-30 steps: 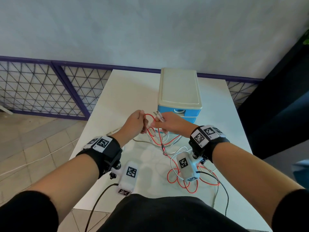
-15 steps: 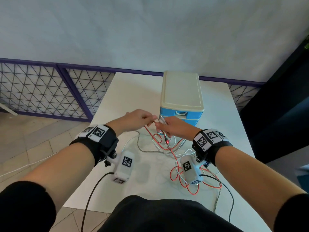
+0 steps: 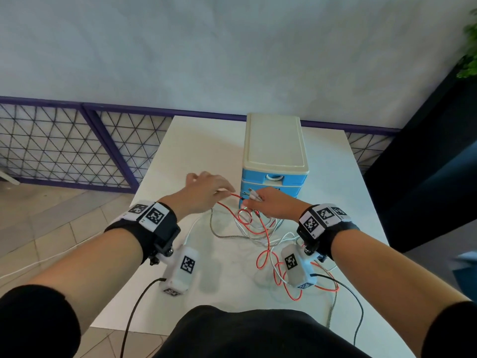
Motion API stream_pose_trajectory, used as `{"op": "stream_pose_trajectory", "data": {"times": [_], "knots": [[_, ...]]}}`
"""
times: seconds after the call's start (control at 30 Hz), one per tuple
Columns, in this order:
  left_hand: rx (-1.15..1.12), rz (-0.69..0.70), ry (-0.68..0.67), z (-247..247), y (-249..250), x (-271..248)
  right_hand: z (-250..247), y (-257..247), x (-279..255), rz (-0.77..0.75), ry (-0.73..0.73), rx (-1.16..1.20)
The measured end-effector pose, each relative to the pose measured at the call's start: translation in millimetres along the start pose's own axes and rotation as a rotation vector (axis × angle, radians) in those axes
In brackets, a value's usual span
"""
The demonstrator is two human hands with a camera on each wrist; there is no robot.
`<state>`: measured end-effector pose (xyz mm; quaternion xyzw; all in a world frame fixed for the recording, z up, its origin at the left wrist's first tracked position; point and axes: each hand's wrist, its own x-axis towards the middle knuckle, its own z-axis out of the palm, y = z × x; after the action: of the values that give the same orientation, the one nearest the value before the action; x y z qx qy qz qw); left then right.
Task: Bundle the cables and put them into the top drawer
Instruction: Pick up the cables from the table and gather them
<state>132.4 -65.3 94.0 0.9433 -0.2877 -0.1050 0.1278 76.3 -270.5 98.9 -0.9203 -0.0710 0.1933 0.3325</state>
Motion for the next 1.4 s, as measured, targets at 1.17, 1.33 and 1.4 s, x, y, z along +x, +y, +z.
{"op": "stream_pose_trajectory", "data": {"times": [1.17, 1.33, 1.4], "knots": [[-1.019, -0.582, -0.037, 15.1, -26.6, -7.3, 20.6, -27.5, 16.9, 0.116, 0.230, 1.034], [-0.687, -0.739, -0.236, 63.9, -41.9, 0.8, 26.5, -31.9, 22.2, 0.146, 0.182, 0.956], [-0.684, -0.777, -0.290, 87.6, -46.3, 6.0, 29.0, -30.7, 24.9, 0.150, 0.158, 0.917]]}}
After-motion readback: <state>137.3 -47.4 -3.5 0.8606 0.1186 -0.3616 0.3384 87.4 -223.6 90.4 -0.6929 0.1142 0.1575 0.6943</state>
